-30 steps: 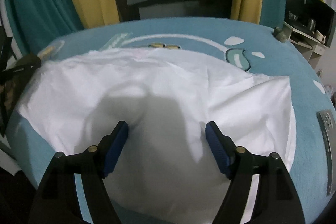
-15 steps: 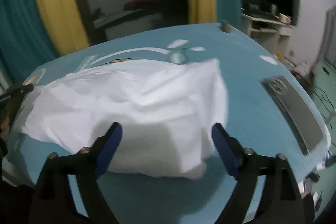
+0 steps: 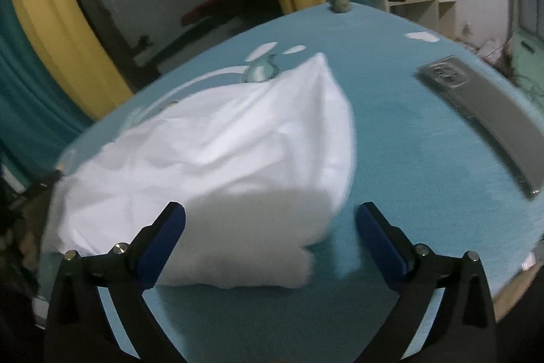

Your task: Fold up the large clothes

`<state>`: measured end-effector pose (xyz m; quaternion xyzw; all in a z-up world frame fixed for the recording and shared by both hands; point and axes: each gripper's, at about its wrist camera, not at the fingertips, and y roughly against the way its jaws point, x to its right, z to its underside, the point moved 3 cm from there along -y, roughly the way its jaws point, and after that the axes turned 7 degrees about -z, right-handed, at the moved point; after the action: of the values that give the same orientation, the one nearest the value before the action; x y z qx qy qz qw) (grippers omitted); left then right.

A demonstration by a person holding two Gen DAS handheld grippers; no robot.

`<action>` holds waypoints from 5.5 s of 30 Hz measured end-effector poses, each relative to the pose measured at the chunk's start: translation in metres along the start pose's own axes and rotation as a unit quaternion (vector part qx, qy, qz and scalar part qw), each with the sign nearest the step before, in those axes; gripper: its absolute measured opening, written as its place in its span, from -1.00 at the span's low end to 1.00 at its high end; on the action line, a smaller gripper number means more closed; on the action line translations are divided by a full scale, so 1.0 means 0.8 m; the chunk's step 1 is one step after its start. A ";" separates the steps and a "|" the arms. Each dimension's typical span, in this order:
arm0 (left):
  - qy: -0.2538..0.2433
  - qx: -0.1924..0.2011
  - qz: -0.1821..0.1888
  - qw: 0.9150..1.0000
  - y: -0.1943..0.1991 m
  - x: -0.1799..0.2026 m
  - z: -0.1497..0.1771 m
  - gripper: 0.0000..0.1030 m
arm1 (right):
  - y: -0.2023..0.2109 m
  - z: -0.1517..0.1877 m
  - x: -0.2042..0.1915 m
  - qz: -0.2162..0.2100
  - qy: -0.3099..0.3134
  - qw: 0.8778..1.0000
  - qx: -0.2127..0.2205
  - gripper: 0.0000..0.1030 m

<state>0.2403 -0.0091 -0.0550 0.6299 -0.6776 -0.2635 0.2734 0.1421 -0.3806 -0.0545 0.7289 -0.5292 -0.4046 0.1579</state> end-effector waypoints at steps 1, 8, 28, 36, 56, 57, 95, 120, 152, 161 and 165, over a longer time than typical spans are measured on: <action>0.006 -0.006 0.005 1.000 -0.007 0.004 0.003 0.10 | -0.004 0.001 -0.006 -0.012 0.001 1.000 -0.001 0.98; -0.004 -0.065 0.012 0.998 -0.064 0.022 0.024 0.10 | -0.029 0.003 -0.044 -0.065 -0.002 0.998 -0.003 1.00; -0.037 -0.048 -0.005 0.998 -0.064 0.033 0.031 0.11 | -0.098 -0.007 -0.128 -0.212 -0.030 0.977 -0.021 -0.27; -0.053 -0.056 0.027 0.997 -0.061 0.076 0.033 0.11 | -0.049 -0.028 -0.128 -0.187 0.028 0.982 0.025 -0.68; -0.100 -0.072 0.096 0.988 -0.053 0.150 0.038 0.11 | 0.033 -0.051 -0.117 -0.101 0.097 0.989 0.048 -0.68; -0.092 -0.073 0.096 0.988 -0.052 0.143 0.037 0.11 | 0.031 -0.054 -0.130 -0.100 0.111 0.988 0.047 -0.68; 0.083 0.038 0.046 0.995 0.084 -0.110 0.047 0.23 | -0.031 0.048 -0.350 -0.242 0.326 0.908 -0.103 0.22; 0.041 -0.065 -0.001 0.997 0.025 -0.118 0.088 -0.88 | -0.103 -0.023 -0.205 -0.159 0.152 0.973 -0.073 0.29; 0.154 -0.093 0.042 0.983 0.011 -0.179 0.093 0.57 | -0.106 0.001 -0.201 -0.130 0.171 0.970 -0.112 0.32; 0.137 -0.125 0.156 0.970 -0.009 -0.113 0.083 0.64 | -0.133 0.021 -0.228 -0.127 0.208 0.962 -0.125 0.31; 0.134 -0.122 0.129 0.975 0.002 -0.119 0.078 0.64 | -0.118 0.013 -0.219 -0.134 0.200 0.963 -0.120 0.31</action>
<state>0.2004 0.0870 -0.1020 0.5285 -0.6732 -0.2195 0.4682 0.1754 -0.1841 -0.0485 0.8352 -0.3319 -0.3282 0.2910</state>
